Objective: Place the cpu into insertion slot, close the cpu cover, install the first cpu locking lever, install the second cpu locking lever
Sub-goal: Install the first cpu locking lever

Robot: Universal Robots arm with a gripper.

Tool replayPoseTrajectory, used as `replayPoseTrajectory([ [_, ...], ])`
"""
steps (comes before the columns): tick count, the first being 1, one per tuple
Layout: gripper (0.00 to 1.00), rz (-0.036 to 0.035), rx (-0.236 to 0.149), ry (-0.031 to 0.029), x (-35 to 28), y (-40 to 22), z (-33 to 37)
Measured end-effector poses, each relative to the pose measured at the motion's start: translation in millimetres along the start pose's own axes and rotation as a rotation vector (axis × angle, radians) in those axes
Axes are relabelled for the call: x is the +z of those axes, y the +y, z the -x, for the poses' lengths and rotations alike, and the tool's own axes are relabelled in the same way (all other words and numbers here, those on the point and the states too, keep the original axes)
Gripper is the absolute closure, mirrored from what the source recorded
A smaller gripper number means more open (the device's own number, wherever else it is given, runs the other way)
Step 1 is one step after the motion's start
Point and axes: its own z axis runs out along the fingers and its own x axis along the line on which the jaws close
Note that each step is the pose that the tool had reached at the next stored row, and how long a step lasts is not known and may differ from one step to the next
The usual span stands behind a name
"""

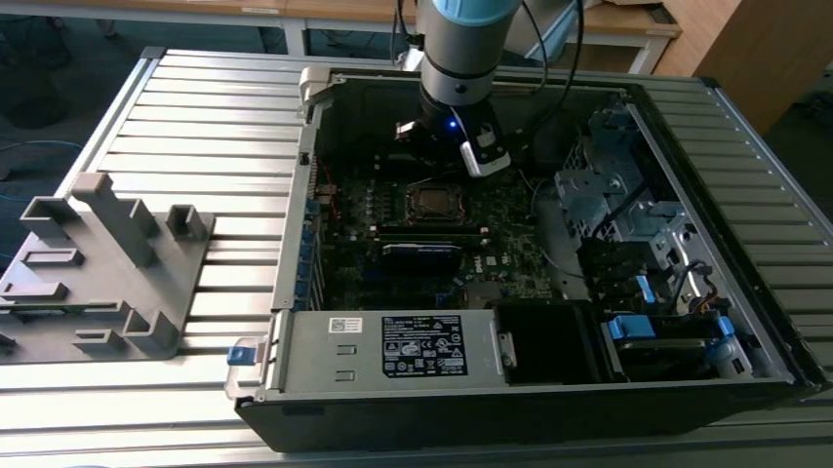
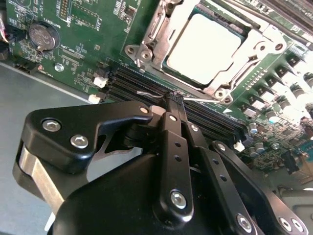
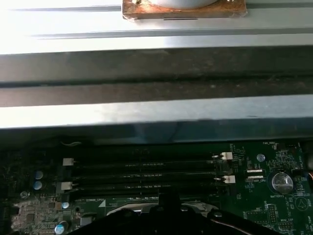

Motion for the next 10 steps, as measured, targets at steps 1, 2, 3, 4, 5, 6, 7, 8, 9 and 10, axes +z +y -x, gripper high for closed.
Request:
replayPoseTrajectory([
  [1,0.89,-0.001,0.004,-0.0012,0.1,0.0,0.4],
  [2,0.89,-0.0034,0.007,-0.0022,0.2,0.1,0.5],
  [3,0.89,-0.0037,0.007,-0.0021,0.2,0.0,0.5],
  [4,0.89,-0.004,0.007,-0.0022,0.2,0.0,0.5],
  [5,0.89,-0.0043,0.007,-0.0021,0.1,0.0,0.5],
  [6,0.89,-0.0045,0.008,-0.0023,0.1,0.0,0.5],
  [7,0.89,-0.0047,0.017,-0.0043,0.3,0.0,0.5],
  [8,0.89,-0.0048,0.028,-0.0071,0.5,0.0,0.5],
  [9,0.89,-0.0047,0.042,-0.0105,0.8,-0.1,0.6],
  [10,0.89,-0.0047,0.055,-0.0137,1.2,-0.1,0.6],
])
